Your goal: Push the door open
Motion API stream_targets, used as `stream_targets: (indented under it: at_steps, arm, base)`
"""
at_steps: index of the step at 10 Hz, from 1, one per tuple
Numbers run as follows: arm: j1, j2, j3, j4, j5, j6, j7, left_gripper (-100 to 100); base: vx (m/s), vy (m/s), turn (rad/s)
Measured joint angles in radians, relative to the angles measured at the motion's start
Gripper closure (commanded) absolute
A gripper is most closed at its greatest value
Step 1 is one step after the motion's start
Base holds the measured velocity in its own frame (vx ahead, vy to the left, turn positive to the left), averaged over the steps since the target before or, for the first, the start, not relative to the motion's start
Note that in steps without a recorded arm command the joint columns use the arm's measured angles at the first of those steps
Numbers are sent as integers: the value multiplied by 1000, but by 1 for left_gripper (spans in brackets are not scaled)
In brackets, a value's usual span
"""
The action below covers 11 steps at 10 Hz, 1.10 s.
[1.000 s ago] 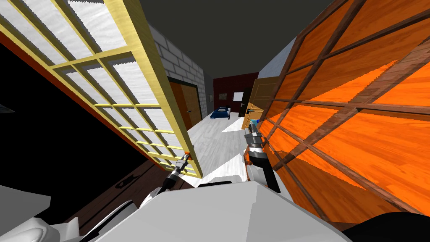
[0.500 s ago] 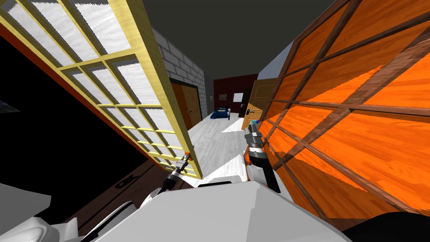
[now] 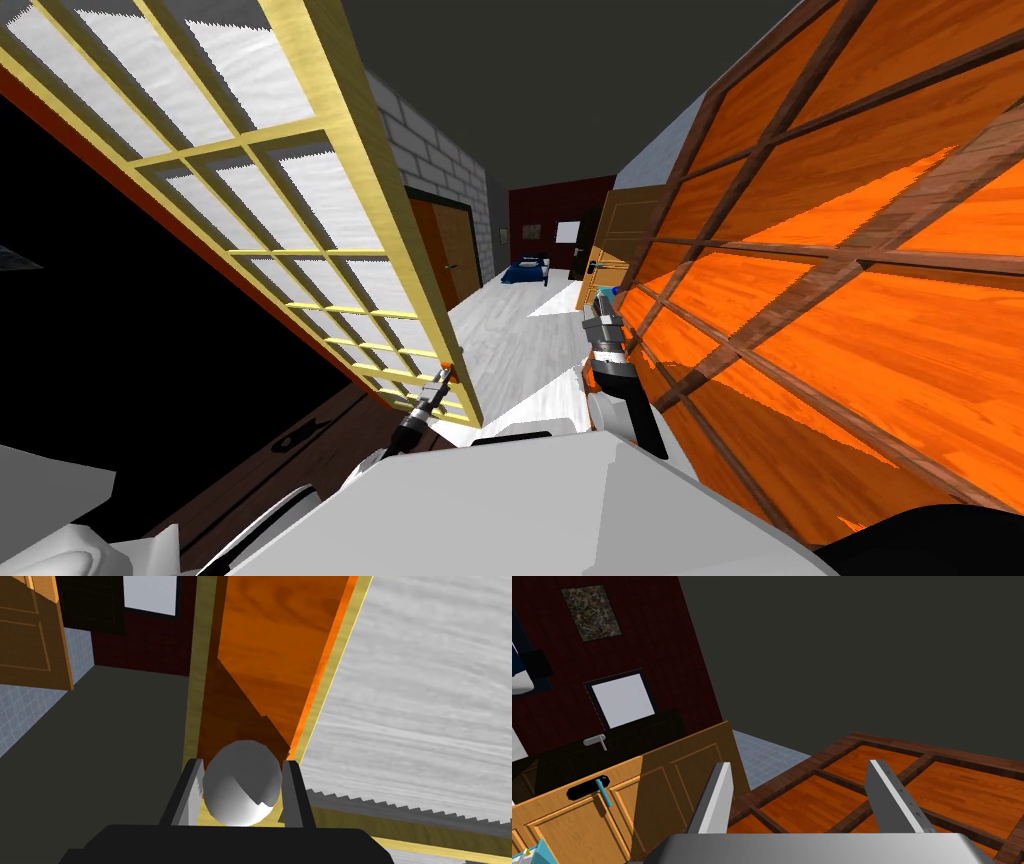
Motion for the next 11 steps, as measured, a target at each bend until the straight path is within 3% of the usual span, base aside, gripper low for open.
stream_targets:
  at_steps: [11]
  arm:
    - [38,-45,17,-64,39,21,268,100]
  base:
    - [57,6,4]
